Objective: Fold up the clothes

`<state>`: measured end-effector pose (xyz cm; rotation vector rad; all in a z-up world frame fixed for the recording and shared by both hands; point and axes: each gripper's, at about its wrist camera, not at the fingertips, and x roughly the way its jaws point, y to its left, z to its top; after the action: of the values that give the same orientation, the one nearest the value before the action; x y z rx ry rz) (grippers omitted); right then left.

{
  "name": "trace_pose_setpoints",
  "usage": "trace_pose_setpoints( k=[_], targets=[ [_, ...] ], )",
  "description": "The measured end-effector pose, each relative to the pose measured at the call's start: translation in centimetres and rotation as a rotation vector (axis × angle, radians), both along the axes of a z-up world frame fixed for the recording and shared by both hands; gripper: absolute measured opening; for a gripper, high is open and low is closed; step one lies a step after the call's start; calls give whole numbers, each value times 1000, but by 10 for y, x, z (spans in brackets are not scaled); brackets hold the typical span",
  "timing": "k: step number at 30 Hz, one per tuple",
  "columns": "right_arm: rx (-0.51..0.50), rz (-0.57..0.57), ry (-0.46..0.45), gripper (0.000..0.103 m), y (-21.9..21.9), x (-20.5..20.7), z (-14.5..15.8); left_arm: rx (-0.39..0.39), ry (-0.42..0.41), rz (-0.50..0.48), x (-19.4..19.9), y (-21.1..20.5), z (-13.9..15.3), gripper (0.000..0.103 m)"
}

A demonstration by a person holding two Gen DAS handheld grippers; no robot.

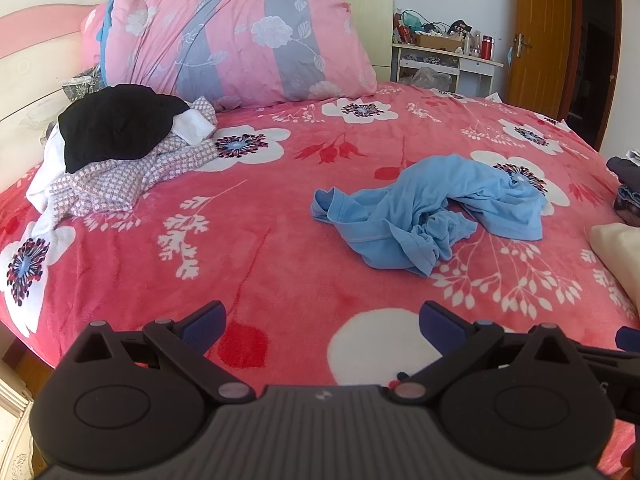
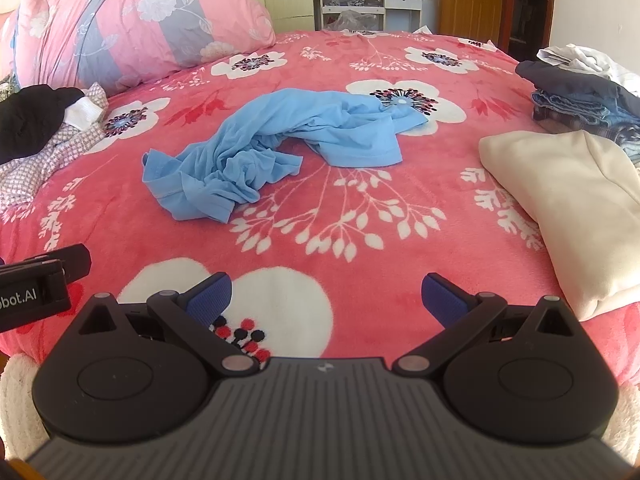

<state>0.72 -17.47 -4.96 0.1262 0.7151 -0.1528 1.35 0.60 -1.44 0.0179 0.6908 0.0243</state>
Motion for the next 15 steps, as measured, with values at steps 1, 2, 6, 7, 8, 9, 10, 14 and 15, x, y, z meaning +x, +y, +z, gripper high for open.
trace_pose_setpoints(
  k=[1,2,6,7,8,9,10,14,15],
  targets=[
    [1,0,1,102,0,0,0,0,0,-1,0,0,0,103],
    [4,1,2,102,-1,1,-1,2,0,-3,1,0,-1,103],
    [16,4,5,102,-3,3,-4,19,-8,-19,4,-4,-5,103],
    [20,5,4,102,-4,4,-5,22,-11,-27,5,-5,-7,103],
    [24,4,3,102,-5,5,-6,25,-15,-35,6,-6,-8,103],
    [30,4,2,102,-7,6,-8,32,-20,-42,7,-8,-9,103],
    [37,4,1,102,-9,7,-9,41,-28,-50,8,-10,-10,103],
    [83,14,-11,102,-20,11,-15,88,-69,-92,14,-19,-18,103],
    [88,21,-24,102,-24,11,-16,97,-76,-106,16,-22,-21,103]
  ],
)
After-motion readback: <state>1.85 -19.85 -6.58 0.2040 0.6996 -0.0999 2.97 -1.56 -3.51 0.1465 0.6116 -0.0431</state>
